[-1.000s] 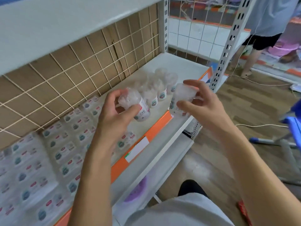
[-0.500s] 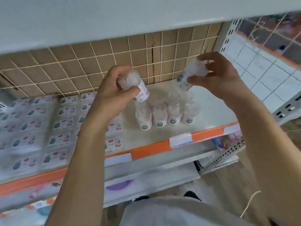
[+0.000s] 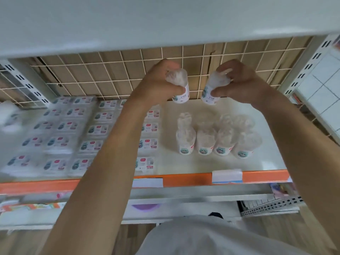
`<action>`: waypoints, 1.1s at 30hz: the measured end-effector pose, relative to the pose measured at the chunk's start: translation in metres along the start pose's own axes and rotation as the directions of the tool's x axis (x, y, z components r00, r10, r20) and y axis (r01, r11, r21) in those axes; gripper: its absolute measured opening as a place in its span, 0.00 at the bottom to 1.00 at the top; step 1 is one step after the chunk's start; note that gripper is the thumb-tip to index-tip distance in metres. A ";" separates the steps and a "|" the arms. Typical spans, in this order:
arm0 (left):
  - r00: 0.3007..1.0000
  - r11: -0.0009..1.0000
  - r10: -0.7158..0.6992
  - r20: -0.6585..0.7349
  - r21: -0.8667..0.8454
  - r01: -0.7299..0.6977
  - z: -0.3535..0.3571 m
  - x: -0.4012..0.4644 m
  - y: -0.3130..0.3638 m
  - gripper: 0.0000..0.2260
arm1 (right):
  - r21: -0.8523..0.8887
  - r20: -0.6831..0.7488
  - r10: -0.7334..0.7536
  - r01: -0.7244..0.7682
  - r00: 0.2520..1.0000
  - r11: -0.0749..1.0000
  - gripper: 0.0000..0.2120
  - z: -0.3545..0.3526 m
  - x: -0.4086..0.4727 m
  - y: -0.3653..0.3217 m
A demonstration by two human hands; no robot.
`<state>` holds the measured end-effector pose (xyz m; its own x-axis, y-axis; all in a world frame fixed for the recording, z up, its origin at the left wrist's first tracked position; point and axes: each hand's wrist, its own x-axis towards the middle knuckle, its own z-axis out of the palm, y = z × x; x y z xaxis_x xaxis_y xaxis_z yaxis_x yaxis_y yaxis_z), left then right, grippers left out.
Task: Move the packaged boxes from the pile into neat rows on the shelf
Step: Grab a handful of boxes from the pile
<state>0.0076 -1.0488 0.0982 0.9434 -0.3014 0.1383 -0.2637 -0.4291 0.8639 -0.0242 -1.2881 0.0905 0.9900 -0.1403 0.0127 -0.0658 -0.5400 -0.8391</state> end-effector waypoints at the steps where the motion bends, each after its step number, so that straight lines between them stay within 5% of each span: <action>1: 1.000 1.000 -0.011 0.007 -0.004 0.011 0.002 0.007 -0.003 0.27 | -0.016 0.013 0.004 -0.004 1.000 1.000 0.30 0.003 0.006 0.001; 19: 0.955 0.972 -0.204 0.216 0.161 0.171 0.045 0.062 -0.071 0.31 | -0.240 0.273 0.150 -0.084 0.950 0.967 0.32 0.042 0.052 0.044; 23: 0.937 0.976 -0.218 0.271 0.088 0.201 0.047 0.059 -0.077 0.34 | -0.208 0.311 0.226 -0.166 0.923 0.964 0.39 0.036 0.052 0.042; 25: 0.912 0.964 -0.251 0.325 -0.005 0.267 0.045 0.057 -0.076 0.26 | -0.194 0.296 0.259 -0.208 0.919 0.959 0.44 0.033 0.052 0.040; 30: 0.915 0.931 -0.330 0.232 -0.082 0.356 0.044 0.054 -0.077 0.14 | -0.128 0.219 0.194 -0.169 0.956 0.977 0.19 0.034 0.050 0.045; 33: 0.926 0.941 -0.308 0.219 -0.074 0.331 0.047 0.050 -0.078 0.12 | -0.127 0.222 0.142 -0.116 0.965 0.985 0.15 0.036 0.045 0.045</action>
<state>0.0663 -1.0703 0.0146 0.9108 -0.3329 -0.2443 0.0791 -0.4401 0.8945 0.0221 -1.2888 0.0340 0.9734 -0.0283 -0.2275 -0.1955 -0.6207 -0.7593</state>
